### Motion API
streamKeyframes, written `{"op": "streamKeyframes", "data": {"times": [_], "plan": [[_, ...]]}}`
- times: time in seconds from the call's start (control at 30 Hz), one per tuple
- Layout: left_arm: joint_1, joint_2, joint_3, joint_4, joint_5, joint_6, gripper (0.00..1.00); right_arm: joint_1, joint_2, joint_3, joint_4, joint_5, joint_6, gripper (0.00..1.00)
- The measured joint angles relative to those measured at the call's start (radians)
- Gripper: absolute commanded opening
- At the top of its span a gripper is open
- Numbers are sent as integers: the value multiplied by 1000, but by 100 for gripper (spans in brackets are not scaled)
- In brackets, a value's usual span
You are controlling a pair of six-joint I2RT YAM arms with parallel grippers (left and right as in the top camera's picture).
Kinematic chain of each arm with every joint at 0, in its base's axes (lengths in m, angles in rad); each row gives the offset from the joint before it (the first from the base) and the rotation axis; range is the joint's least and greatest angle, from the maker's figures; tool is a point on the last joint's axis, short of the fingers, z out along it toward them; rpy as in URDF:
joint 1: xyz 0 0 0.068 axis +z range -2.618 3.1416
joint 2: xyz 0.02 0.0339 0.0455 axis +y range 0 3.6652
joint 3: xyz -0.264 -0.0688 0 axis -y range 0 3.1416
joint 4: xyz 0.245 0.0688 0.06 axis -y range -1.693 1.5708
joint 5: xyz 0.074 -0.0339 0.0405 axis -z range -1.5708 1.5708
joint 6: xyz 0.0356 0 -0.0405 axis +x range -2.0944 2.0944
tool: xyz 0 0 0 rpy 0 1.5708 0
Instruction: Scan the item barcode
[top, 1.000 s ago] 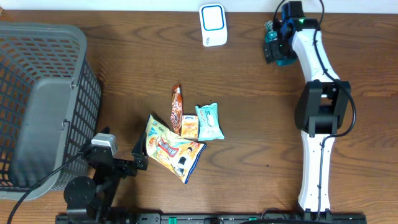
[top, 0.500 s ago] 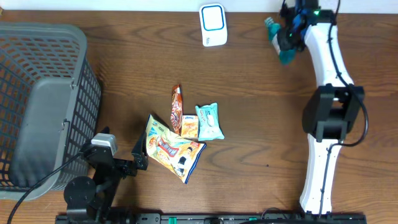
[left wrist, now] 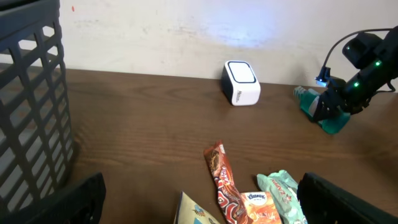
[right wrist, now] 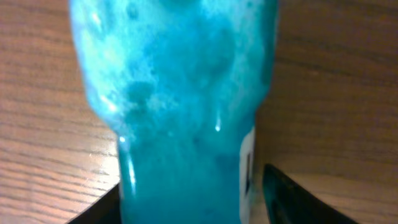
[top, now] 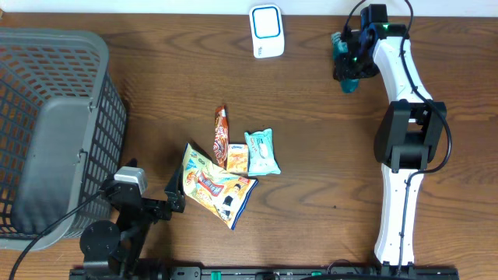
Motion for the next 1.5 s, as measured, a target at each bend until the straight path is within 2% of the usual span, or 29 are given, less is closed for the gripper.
{"op": "streamKeyframes", "data": {"times": [0.1,0.2,0.4,0.47,0.57,0.67,0.9,1.17,1.5], "plan": [[0,0,0,0,0,0,98,0,0,0,10,-4,0,66],[0,0,0,0,0,0,98,2,0,0,13,-8,-2,44],[0,0,0,0,0,0,98,5,0,0,5,-14,0,43],[0,0,0,0,0,0,98,5,0,0,-6,-14,-1,33],[0,0,0,0,0,0,98,5,1,0,-20,-16,-2,11],[0,0,0,0,0,0,98,5,1,1,-40,-17,-1,1],[0,0,0,0,0,0,98,5,-3,2,-108,-100,-27,1],[0,0,0,0,0,0,98,18,-52,-18,-124,-285,-208,1],[0,0,0,0,0,0,98,134,-193,-18,-94,-267,-351,1]]}}
